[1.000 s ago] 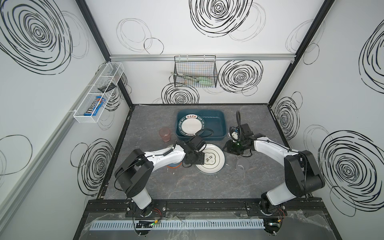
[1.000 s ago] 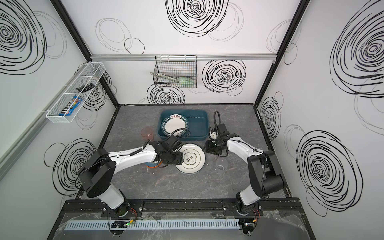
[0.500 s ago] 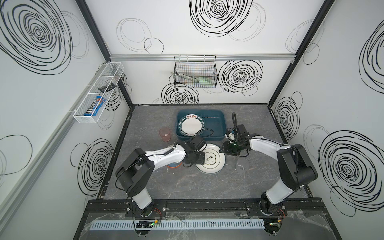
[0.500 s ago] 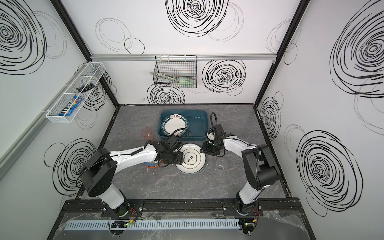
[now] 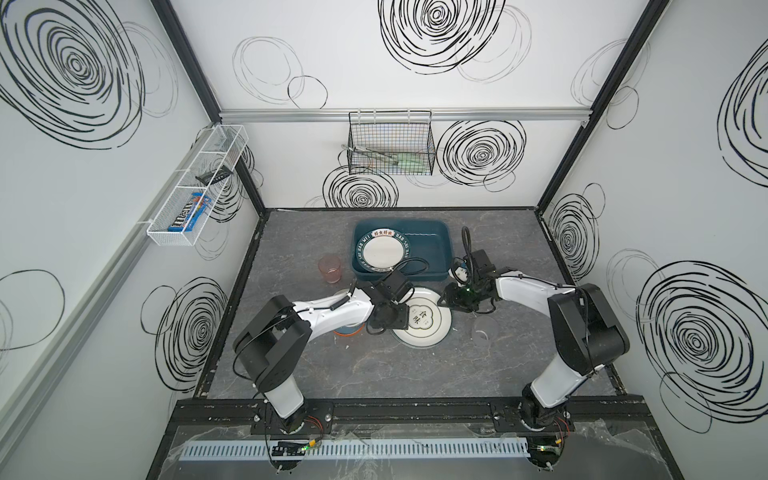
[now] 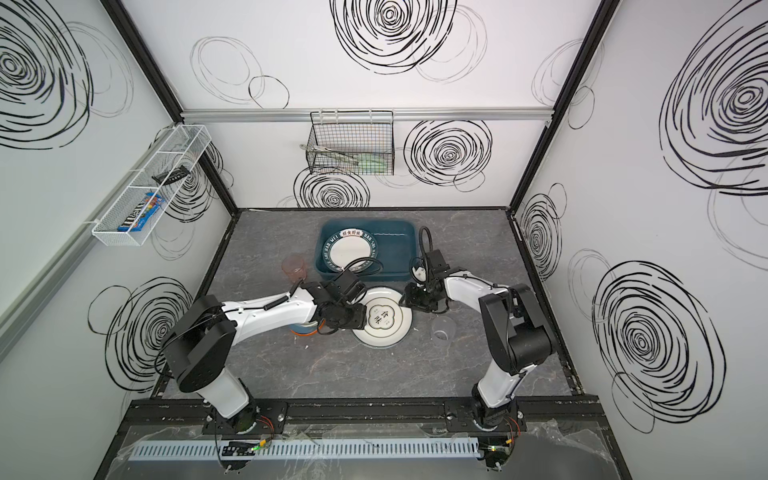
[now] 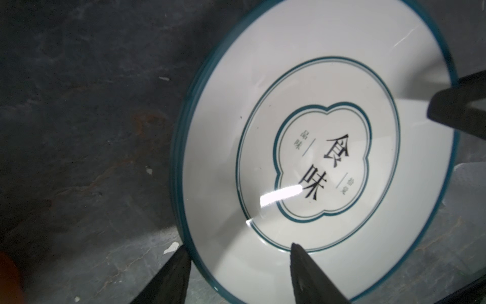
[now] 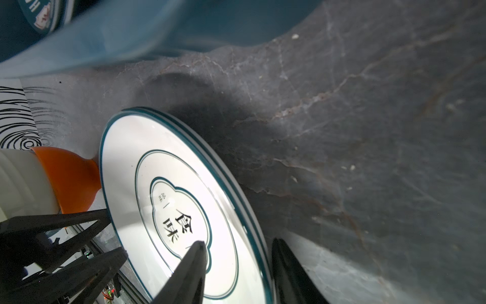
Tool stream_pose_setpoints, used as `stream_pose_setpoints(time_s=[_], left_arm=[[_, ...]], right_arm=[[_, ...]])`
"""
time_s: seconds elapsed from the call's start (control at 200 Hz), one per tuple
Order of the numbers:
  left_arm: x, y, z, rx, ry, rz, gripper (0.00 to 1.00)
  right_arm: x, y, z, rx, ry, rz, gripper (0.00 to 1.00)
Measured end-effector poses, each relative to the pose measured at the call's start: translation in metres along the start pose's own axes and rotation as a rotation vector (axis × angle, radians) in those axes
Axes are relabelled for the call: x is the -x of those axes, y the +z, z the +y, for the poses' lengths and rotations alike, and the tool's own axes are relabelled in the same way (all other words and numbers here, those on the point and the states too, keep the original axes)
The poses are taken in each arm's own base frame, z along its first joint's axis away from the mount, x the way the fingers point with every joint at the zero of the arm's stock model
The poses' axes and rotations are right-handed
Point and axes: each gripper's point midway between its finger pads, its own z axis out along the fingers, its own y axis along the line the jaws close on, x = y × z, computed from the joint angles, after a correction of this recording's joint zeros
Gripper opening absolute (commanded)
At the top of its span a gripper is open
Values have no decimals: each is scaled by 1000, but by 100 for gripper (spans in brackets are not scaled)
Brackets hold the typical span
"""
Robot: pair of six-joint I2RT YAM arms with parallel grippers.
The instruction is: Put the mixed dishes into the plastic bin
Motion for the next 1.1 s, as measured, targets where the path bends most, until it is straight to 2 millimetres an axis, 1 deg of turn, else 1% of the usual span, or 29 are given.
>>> stream_pose_setpoints(time_s=[0.185,0.25,0.385,0.63,0.7,0.775,0.83,0.906,1.101], left_arm=[[2,2,-2,0,4,1,57],[2,2,-3,0,8,2,56],[3,4,-5,2,14,4,53],[3,4,-4,17,19,15,48],[3,4,-3,19,21,15,47],[3,4,-3,21,21,17,47],[3,4,-3,22,22,18,51],[4,4,-5,19,25,19,52],[5,6,-10,5,33,13,53]], right_arm=[[1,0,-2,-14,0,-6,51],[2,0,-3,-23,-1,-12,51],[7,-2,-5,-43,-6,-28,47],[7,-1,-5,-43,-5,-27,48],[7,0,-6,-43,-5,-25,50],[7,1,-6,-40,-6,-21,51],[6,2,-6,-38,-5,-17,53],[5,3,-6,-40,-6,-12,54],[7,3,-11,-80,-10,-26,56]])
